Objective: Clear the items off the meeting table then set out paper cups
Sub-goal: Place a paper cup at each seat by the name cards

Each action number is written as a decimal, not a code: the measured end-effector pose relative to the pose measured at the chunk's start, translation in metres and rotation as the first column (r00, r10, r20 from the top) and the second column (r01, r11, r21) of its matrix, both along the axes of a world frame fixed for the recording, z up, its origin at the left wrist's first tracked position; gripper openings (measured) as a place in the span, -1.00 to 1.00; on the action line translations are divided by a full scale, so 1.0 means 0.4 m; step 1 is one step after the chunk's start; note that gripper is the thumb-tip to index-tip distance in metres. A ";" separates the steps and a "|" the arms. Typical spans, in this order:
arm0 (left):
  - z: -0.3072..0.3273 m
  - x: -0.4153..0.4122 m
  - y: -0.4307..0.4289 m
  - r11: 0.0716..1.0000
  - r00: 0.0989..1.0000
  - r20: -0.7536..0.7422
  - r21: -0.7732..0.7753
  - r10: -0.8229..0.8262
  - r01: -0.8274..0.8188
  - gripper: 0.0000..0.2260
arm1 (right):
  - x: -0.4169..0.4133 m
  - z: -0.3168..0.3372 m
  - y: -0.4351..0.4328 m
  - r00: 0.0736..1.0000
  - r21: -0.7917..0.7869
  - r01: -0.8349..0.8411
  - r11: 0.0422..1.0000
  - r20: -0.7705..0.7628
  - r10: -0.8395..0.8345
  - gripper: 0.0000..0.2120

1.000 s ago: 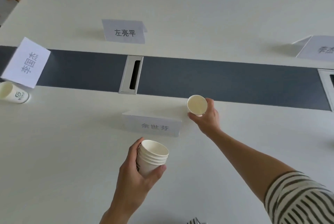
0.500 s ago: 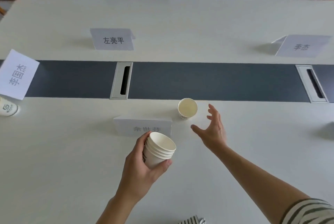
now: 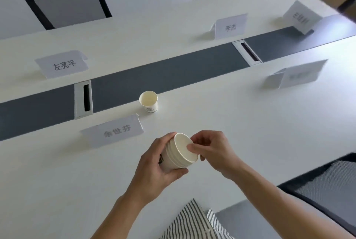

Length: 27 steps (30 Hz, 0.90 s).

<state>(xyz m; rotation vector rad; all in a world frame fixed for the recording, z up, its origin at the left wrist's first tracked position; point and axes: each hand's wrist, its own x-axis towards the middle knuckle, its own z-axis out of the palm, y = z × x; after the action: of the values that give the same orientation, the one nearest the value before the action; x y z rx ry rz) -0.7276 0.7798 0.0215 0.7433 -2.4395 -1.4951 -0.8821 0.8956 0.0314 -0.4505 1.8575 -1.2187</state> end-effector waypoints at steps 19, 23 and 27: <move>0.076 -0.312 0.521 0.614 0.613 -0.033 -0.021 -0.789 0.789 -0.34 | 0.209 0.118 0.791 0.378 -0.296 0.869 0.397 -0.123 -0.918 -0.39; 0.078 -0.385 0.673 0.418 0.417 -0.039 -0.032 -0.908 0.908 -0.33 | 0.313 0.100 0.907 0.107 -0.294 0.946 0.136 -0.112 -0.988 -0.39; 0.068 -0.390 0.864 0.200 0.200 -0.022 -0.012 -0.980 0.980 -0.30 | 0.445 0.080 1.002 -0.170 -0.300 0.943 -0.144 -0.065 -0.983 -0.37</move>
<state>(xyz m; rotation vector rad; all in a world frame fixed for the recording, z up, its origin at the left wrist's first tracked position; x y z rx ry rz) -0.8835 1.1255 0.0489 -1.2358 -2.9538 -1.6907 -0.7042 1.2964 0.0633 1.2609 2.3081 -2.4075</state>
